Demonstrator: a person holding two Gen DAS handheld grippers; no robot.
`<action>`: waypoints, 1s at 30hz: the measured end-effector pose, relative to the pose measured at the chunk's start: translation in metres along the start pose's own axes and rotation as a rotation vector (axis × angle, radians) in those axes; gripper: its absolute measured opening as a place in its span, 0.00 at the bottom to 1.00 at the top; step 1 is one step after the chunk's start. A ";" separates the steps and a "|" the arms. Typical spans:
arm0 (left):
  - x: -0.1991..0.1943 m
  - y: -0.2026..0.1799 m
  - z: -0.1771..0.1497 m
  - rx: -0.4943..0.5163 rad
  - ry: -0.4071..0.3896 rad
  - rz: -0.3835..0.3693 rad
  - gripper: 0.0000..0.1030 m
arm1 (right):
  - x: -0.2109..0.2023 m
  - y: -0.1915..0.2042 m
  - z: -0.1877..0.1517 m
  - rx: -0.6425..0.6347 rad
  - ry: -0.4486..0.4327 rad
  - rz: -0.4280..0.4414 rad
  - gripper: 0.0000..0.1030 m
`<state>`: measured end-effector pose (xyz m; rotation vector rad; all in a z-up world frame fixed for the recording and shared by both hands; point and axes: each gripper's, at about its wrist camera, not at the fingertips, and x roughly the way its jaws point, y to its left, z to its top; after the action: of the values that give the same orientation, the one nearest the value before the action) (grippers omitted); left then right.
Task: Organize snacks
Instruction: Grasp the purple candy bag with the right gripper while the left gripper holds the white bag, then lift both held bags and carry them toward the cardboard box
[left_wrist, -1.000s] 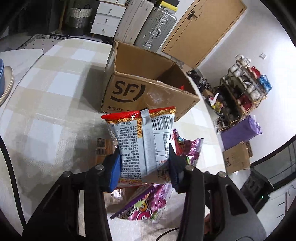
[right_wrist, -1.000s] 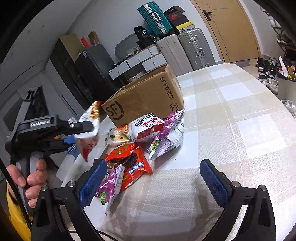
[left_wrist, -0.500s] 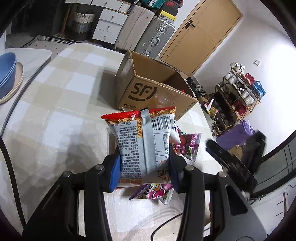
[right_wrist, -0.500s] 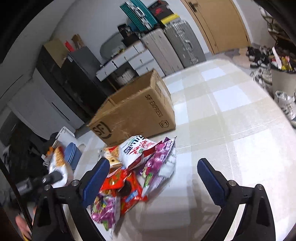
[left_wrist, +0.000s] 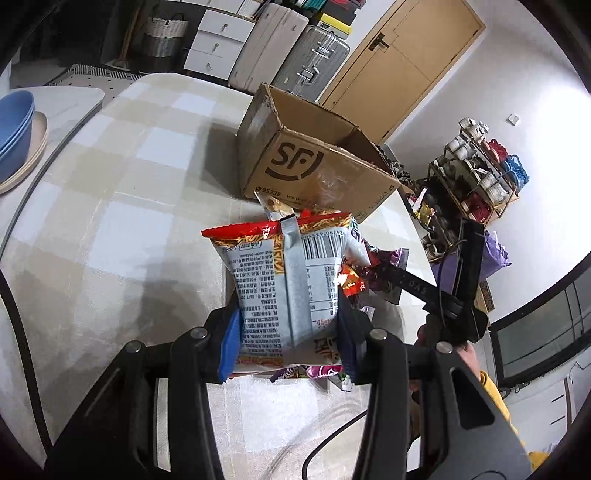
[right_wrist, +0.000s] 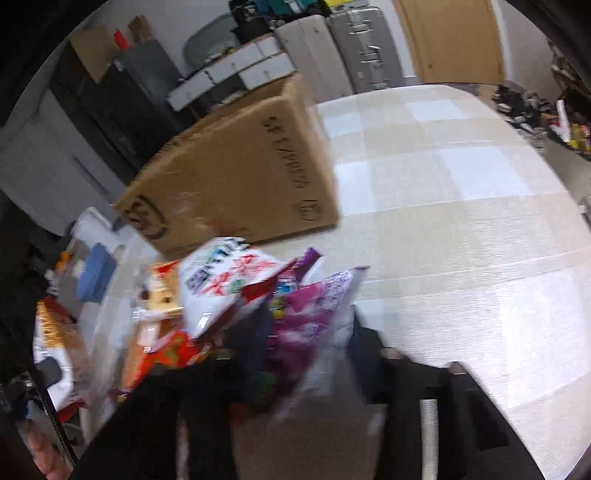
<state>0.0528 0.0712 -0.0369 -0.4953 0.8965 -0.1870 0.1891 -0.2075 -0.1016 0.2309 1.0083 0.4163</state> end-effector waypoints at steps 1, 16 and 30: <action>0.001 -0.001 -0.001 0.005 0.006 0.000 0.39 | 0.000 0.001 -0.001 -0.011 -0.005 -0.010 0.33; -0.008 -0.033 -0.015 0.070 0.001 0.035 0.39 | -0.077 0.003 -0.043 -0.019 -0.162 -0.041 0.26; -0.053 -0.052 -0.029 0.141 -0.101 0.127 0.39 | -0.180 0.068 -0.062 -0.112 -0.327 0.211 0.26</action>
<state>-0.0004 0.0351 0.0104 -0.3129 0.8068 -0.1077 0.0369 -0.2260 0.0297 0.2951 0.6391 0.6039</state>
